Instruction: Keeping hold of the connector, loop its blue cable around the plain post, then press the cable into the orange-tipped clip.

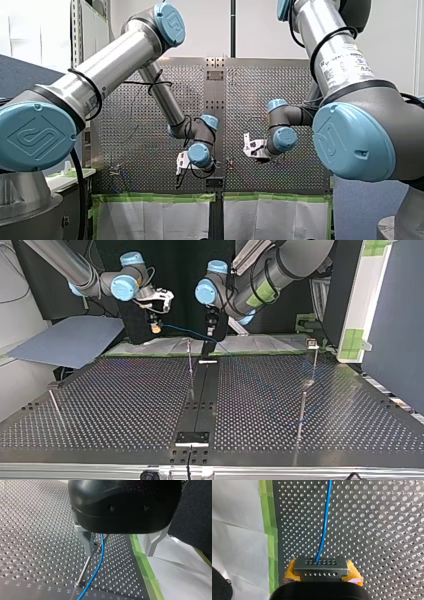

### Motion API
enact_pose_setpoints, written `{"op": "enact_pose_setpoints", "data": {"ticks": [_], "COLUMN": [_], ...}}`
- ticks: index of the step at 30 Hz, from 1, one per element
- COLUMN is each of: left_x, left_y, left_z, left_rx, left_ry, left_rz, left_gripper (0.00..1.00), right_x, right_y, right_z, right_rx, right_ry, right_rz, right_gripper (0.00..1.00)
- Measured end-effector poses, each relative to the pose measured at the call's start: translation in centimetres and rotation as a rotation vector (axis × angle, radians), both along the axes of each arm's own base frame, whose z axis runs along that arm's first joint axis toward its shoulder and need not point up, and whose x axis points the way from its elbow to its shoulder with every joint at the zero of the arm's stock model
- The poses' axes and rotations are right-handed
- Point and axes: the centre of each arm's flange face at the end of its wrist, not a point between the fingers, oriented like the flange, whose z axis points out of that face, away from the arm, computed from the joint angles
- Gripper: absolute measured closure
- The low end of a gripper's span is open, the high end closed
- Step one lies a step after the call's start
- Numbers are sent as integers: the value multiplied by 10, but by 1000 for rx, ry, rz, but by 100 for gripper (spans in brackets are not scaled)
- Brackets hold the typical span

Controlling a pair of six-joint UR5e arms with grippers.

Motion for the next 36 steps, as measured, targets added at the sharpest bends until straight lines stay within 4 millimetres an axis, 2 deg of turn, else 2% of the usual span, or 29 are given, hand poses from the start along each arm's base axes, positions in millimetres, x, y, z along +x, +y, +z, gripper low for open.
{"op": "enact_pose_setpoints", "data": {"ticks": [25,36], "left_x": [2,9], "left_y": [-1,-9], "left_z": [0,3], "left_rx": [-45,-156], "left_ry": [8,-28], "left_rz": [-3,-11], "left_gripper": [1,1], "right_x": [16,21], "right_y": [15,20], "right_z": [-2,-3], "right_rx": [20,28], "right_ry": [-14,-22], "right_rz": [88,121], "right_gripper": [100,100]}}
